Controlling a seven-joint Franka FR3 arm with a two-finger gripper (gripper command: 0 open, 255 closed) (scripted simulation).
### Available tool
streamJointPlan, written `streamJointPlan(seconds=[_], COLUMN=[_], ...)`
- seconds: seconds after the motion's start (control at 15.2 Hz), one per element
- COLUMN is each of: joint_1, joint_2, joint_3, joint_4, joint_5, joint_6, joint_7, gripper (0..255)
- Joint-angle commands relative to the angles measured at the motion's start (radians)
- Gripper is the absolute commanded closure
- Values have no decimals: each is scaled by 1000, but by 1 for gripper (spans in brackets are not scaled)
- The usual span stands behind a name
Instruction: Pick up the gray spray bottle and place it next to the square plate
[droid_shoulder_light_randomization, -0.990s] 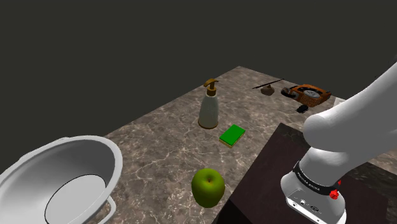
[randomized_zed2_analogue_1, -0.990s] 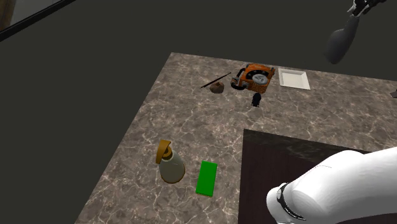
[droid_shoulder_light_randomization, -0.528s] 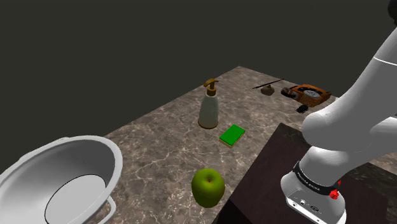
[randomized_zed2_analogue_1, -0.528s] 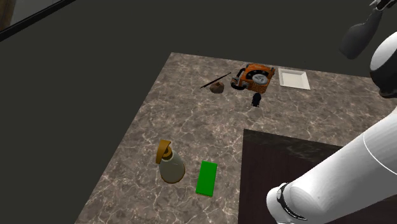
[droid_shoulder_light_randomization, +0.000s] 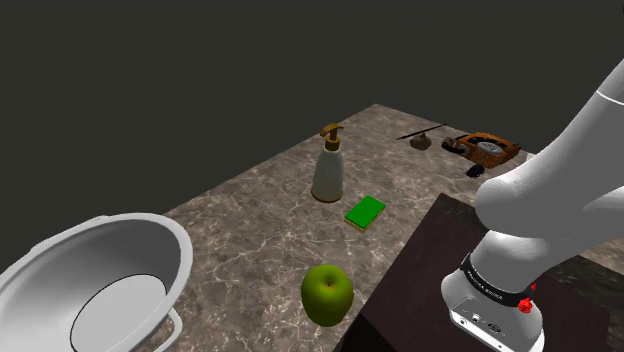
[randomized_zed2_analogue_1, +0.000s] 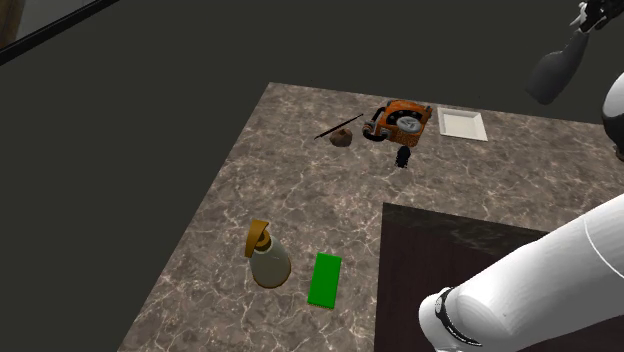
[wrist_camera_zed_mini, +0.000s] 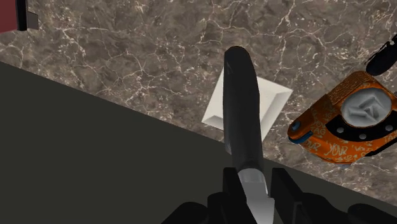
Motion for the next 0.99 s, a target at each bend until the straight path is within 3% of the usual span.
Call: streamJointPlan(seconds=[0.0,0.92], joint_1=[5,7], joint_2=[-19,-84], joint_3=[8,31], joint_4=[-42,-274], joint_5=[-20,-85], joint_6=[33,229], joint_7=[11,46], gripper=[255,255])
